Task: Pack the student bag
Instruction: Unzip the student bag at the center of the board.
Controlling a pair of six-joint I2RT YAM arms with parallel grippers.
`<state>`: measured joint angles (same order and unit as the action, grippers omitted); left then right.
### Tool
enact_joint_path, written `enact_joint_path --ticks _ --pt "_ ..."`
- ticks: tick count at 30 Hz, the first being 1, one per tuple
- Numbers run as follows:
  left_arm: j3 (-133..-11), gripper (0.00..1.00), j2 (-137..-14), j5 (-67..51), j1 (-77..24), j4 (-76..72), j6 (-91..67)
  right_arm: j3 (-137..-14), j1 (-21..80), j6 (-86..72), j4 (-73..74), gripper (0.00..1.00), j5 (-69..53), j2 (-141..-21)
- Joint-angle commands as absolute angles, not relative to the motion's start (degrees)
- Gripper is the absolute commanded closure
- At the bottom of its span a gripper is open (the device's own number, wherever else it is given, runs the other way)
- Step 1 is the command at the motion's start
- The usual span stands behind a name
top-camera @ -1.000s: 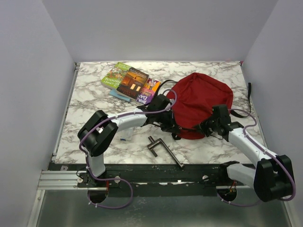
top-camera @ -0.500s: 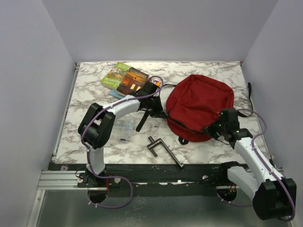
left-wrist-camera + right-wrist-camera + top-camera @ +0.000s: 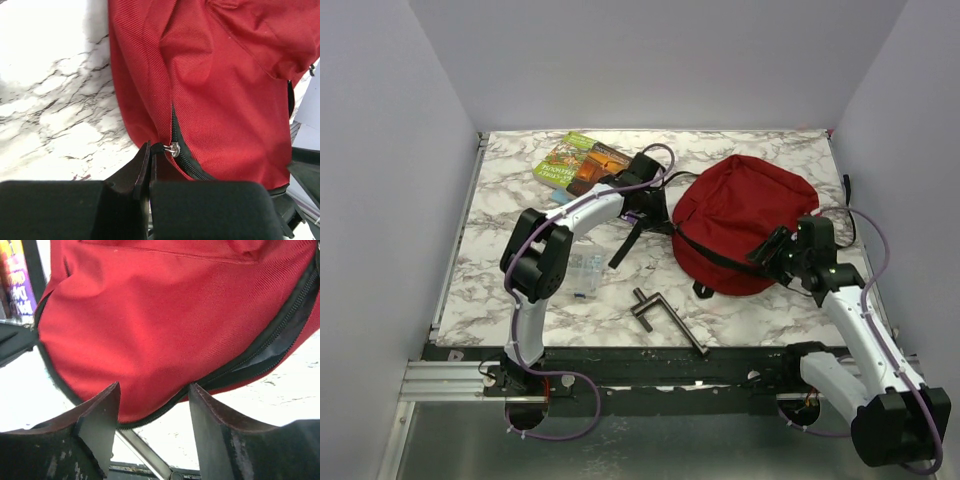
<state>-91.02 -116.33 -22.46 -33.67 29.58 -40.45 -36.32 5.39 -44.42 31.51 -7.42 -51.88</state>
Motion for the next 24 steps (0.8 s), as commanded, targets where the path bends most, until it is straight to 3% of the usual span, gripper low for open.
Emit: enact_joint_path --ticks 1,3,8,13,17,20,24 --pt "-86.5 1.0 -113.2 -24.4 -33.4 28.2 -39.4 -44.5 5.5 -33.1 33.4 0.34 -12.0 -50.0" --pt "-85.1 1.0 -112.4 -25.3 -33.5 26.9 -39.9 -49.0 6.0 -28.9 35.1 0.29 -15.2 -54.5" --pt "-84.5 1.0 -112.0 -26.5 -33.7 25.5 -40.2 -55.6 14.9 -22.7 35.3 0.29 -16.4 -67.3" --pt "-84.6 1.0 -111.3 -27.6 -33.7 25.2 -39.8 -61.0 28.8 -20.1 33.7 0.28 -5.6 -77.3" --pt "-84.7 1.0 -110.8 -28.5 -33.7 25.1 -39.6 -64.7 34.1 -19.3 32.5 0.28 4.6 -83.9" --pt "-85.0 1.0 -110.8 -29.4 -33.7 25.0 -39.3 -66.2 35.5 -19.1 31.6 0.3 9.7 -86.9" --pt "-85.2 1.0 -110.9 -30.2 -33.7 24.9 -39.0 -68.3 35.7 -19.1 31.5 0.44 13.2 -90.0"
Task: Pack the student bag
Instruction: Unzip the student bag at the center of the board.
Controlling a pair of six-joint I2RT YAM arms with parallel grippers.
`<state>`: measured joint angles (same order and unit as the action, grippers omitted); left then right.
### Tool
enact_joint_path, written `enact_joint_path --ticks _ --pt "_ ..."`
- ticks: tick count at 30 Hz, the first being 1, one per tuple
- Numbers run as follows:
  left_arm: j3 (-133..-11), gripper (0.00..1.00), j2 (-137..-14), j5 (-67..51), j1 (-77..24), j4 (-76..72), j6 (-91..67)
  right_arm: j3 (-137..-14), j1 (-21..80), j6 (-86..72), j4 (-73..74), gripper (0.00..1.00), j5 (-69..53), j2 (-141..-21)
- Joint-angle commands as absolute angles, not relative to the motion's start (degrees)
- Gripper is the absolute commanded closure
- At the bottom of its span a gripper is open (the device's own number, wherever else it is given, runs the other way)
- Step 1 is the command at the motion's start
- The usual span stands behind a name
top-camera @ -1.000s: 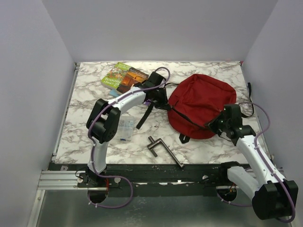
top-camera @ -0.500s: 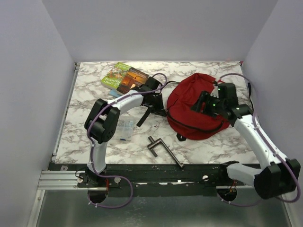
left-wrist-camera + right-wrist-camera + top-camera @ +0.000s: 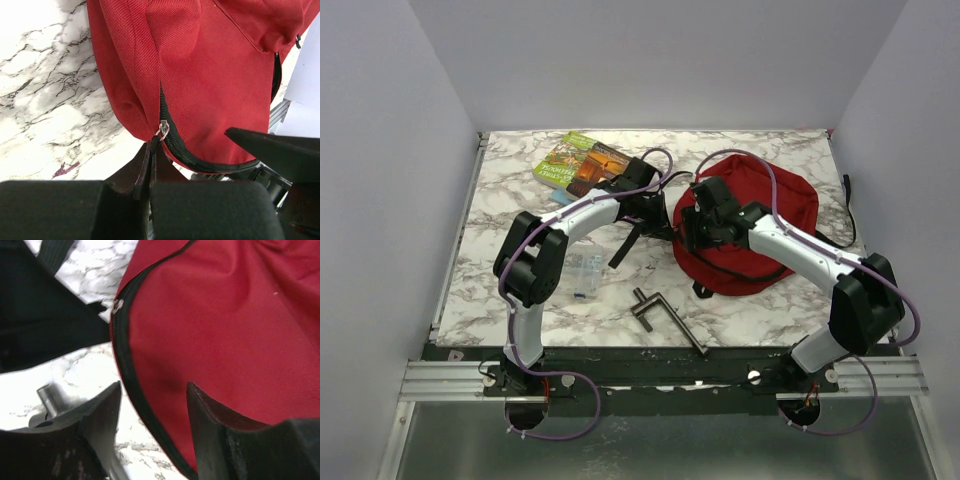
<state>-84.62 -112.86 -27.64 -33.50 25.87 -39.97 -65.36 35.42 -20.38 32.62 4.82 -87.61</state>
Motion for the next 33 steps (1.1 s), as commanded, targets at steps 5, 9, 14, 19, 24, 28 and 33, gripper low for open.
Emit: enact_joint_path --ticks 5,9,14,19,24,28,33 --pt "-85.5 1.0 -111.3 -31.2 -33.7 24.8 -39.1 -68.7 35.6 -18.7 30.6 0.55 12.5 -93.0" --pt "-85.8 1.0 -111.3 -31.6 -33.7 24.7 -39.1 -67.7 35.6 -18.5 29.9 0.44 10.7 -94.6" --pt "-86.0 1.0 -111.4 -32.0 -33.6 24.8 -39.3 -64.9 35.7 -17.8 27.9 0.34 5.6 -92.8" --pt "-85.8 1.0 -111.2 -32.2 -33.6 24.8 -39.7 -61.1 35.7 -17.5 25.4 0.3 2.7 -91.6" --pt "-85.2 1.0 -111.2 -32.6 -33.6 24.9 -40.6 -59.5 35.7 -18.3 24.0 0.3 8.8 -92.9" --pt "-84.5 1.0 -111.0 -31.8 -33.5 24.8 -41.2 -58.3 35.7 -18.6 21.5 0.4 12.7 -92.0" --pt "-83.5 1.0 -110.0 -29.3 -33.6 24.9 -42.0 -56.7 35.6 -21.6 19.3 0.78 19.6 -90.3"
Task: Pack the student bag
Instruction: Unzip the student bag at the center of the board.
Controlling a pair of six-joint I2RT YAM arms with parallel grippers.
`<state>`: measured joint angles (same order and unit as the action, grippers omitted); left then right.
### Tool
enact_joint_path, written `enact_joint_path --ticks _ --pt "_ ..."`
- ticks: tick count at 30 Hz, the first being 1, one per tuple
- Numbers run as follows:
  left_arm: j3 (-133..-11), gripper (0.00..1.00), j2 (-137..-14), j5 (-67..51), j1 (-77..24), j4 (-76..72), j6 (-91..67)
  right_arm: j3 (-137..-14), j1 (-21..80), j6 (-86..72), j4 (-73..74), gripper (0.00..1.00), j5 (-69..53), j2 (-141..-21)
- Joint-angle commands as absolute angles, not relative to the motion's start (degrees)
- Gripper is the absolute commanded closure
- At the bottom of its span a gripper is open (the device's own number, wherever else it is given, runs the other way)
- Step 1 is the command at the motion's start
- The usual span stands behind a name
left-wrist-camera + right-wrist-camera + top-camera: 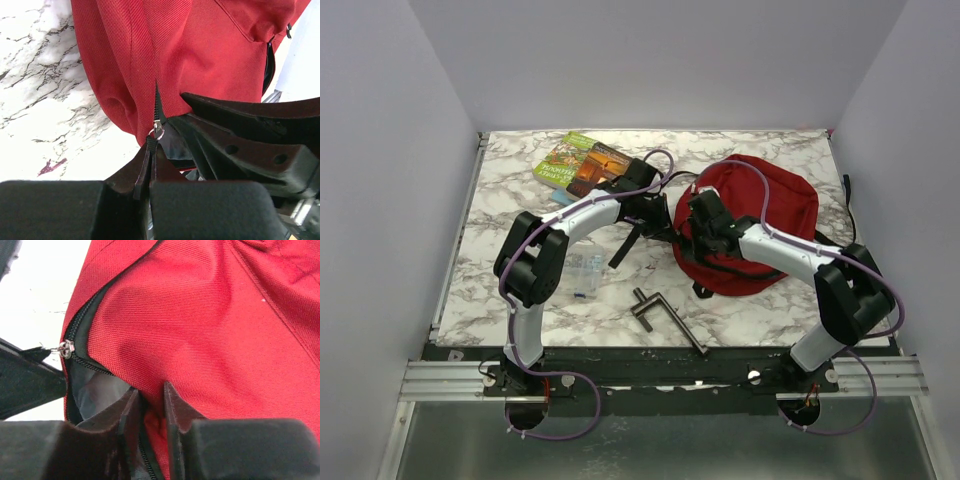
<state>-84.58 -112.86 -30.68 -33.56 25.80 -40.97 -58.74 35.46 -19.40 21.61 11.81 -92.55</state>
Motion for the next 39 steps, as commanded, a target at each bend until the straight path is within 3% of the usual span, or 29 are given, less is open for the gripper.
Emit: enact_joint_path --ticks 1,2,3,7,16,25,39 --pt "-83.1 1.0 -109.6 -28.5 -33.6 24.9 -42.3 -56.2 35.7 -22.3 18.8 0.87 20.7 -89.9" --pt "-82.9 1.0 -109.4 -27.7 -33.6 24.8 -42.6 -55.8 35.7 -22.8 18.5 0.98 21.2 -89.3" --pt "-82.6 1.0 -109.1 -27.0 -33.6 24.9 -43.0 -55.5 35.7 -23.4 18.5 1.0 21.8 -88.8" --pt "-82.2 1.0 -108.5 -24.3 -33.5 24.9 -43.8 -52.6 35.6 -24.3 17.0 1.0 20.5 -84.4" --pt "-90.3 1.0 -113.9 -22.6 -33.4 27.6 -43.8 -43.8 35.6 -24.7 11.5 1.0 4.5 -72.8" --pt "-106.8 1.0 -124.4 -21.2 -31.2 36.7 -40.1 -41.0 35.6 -31.0 16.7 1.0 13.1 -67.8" --pt "-85.6 1.0 -110.4 -36.1 -31.5 32.9 -34.1 -48.9 35.5 -31.0 24.9 1.0 30.5 -74.8"
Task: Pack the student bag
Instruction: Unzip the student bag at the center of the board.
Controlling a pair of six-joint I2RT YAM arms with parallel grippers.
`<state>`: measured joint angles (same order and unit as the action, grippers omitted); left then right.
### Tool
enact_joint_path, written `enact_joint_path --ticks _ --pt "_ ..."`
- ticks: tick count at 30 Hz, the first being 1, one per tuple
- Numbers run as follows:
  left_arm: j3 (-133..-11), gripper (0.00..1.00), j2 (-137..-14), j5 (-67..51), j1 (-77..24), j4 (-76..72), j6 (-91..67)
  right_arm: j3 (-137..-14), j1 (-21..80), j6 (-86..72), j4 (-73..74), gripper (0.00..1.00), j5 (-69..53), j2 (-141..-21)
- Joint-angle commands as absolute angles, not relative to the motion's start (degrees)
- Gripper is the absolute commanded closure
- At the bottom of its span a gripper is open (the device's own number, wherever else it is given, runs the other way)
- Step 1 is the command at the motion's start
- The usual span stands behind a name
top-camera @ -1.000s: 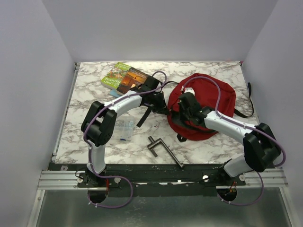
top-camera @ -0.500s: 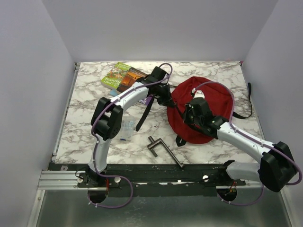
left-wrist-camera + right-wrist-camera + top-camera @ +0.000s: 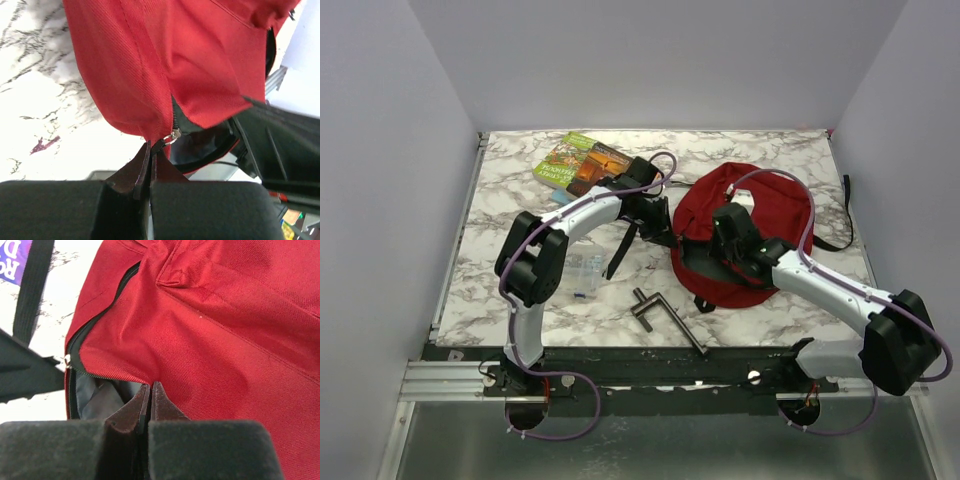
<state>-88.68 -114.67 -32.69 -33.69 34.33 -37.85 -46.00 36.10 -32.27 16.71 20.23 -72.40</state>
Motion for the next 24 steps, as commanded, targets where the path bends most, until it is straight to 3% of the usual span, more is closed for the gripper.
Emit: enact_joint_path --ticks 1,9,18,22,24 --pt "-85.4 1.0 -110.3 -37.7 -31.7 32.9 -33.8 -49.3 35.5 -30.7 24.6 1.0 30.1 -75.2" --pt "-84.4 1.0 -110.3 -39.4 -34.9 32.7 -32.2 -51.1 35.5 -29.7 22.8 0.99 21.1 -77.6" --pt "-82.7 1.0 -110.4 -38.7 -35.3 31.2 -32.0 -54.3 35.5 -30.4 28.7 0.99 23.3 -81.9" --pt "-80.8 1.0 -109.6 -39.4 -35.9 29.2 -33.3 -55.6 35.5 -30.1 28.4 0.99 18.4 -82.2" --pt "-81.0 1.0 -109.8 -39.9 -35.8 28.7 -34.2 -55.7 35.5 -30.4 28.5 0.95 15.6 -81.7"
